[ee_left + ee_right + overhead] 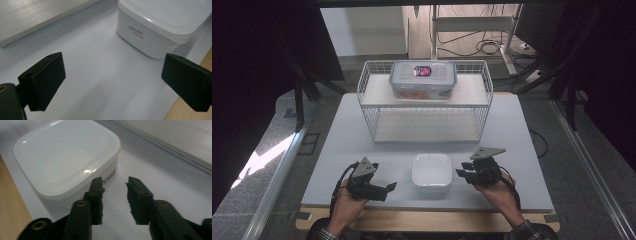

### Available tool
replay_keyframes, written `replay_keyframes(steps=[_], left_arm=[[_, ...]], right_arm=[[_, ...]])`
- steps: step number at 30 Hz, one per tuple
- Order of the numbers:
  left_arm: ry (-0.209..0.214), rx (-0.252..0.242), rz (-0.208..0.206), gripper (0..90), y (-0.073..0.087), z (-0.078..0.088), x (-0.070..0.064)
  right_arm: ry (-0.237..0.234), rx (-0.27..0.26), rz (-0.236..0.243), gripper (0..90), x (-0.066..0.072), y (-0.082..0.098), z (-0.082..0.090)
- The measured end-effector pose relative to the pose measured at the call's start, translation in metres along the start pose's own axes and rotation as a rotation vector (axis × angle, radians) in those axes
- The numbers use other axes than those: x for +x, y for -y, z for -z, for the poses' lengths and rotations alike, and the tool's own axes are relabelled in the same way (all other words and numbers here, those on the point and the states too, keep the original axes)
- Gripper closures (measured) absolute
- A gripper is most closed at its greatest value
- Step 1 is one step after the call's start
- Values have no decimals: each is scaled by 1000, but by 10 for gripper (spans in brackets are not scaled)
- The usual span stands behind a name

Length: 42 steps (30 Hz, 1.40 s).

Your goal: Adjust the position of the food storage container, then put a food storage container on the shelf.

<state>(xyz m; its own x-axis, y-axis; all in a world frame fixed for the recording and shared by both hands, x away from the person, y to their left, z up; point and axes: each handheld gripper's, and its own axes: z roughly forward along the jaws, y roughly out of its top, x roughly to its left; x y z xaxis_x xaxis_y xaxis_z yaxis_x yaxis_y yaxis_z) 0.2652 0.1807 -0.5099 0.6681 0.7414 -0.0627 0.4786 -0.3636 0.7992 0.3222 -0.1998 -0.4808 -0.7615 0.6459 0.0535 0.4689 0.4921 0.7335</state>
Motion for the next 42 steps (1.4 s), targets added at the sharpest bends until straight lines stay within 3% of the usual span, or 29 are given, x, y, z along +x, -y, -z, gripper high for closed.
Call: replay_keyframes(steps=[5, 12, 17, 29, 35, 42], left_arm=[[-16, 6, -33, 51, 1, 0, -1], [3, -10, -44, 43, 2, 0, -1], [8, -9, -35, 41, 2, 0, 0], [43, 7, 8, 41, -2, -1, -1], [87, 17, 11, 44, -9, -6, -5], [73, 31, -8, 64, -19, -12, -10]], right_arm=[[-10, -34, -13, 373, -1, 4, 9], [-54, -71, -19, 207, 1, 8, 13], [-54, -50, -1, 151, 4, 11, 8], [-37, -68, -13, 75, 1, 10, 7], [-34, -59, -5, 42, 4, 6, 6], [-16, -52, -23, 33, 7, 1, 4]])
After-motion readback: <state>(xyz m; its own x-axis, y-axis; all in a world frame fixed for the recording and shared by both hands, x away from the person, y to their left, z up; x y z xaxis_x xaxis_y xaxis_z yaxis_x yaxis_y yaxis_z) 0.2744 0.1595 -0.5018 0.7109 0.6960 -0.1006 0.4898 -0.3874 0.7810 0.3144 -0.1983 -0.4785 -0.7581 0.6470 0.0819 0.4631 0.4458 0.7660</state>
